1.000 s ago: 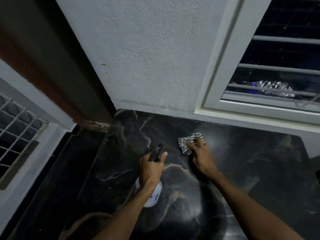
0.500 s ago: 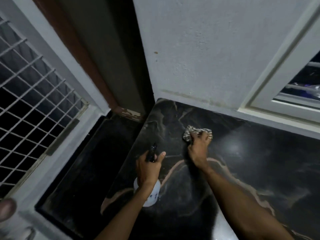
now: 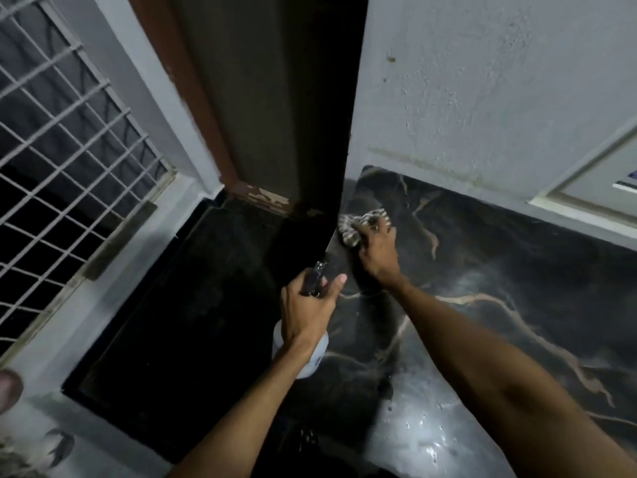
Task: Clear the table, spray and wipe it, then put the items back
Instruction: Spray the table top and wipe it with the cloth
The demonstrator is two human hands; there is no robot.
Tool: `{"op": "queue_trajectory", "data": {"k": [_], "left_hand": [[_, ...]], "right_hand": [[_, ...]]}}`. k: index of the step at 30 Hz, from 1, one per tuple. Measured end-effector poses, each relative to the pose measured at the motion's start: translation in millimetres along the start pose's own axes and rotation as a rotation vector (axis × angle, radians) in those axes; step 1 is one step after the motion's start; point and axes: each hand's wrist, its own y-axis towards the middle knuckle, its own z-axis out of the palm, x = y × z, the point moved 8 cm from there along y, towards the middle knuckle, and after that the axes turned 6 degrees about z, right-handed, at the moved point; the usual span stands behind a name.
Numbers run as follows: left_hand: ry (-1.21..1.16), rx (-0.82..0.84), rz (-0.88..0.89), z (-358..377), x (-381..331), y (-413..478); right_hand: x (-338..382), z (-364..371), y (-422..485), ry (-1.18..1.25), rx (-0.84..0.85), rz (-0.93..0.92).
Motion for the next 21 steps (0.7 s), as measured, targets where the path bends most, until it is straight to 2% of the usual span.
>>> {"op": "queue_trajectory", "data": {"k": [2,4,6,10,12,18,20,21], "left_hand": [[-0.03,0.04,0.014,-0.8,1.8,-2.0],[-0.072,0.096,0.018,0.5,-1.7,-8.8],[-0.107,0.152,0.035,2.1,-9.7,-18.8],[-0.106,0.198,0.007,9.1,-13.7,-46.0],[-0.062,0.171,-0.033,12.0,-15.1,-64.8],[-0.014,0.201,-0.111,29.4,-13.1,-126.2],[0.017,0.169,-0.084,28.3,-15.5,-140.9],[0.025,0.151,-0.064,27.7,-19.9,-150.5]], "right_hand": [[9.8,5.5,-0.9,-0.052,0.036,0.029],[28.0,19.2,-32.6,-0.066,0.119,-0.12],[10.3,14.3,-68.7,-0.034,0.124,-0.144],[-103.4,-39.0,-121.6,0.083,-0.133,0.254],[-149.4,-58.5,-147.8,0.086,-0.192,0.389],[-199.1,-73.5,-191.5,0.109,-0.219,0.503],[-186.2,-63.8,-197.7,0.102,-0.202,0.466],[-175.7,-55.9,-203.1,0.089,-0.166,0.391]]}}
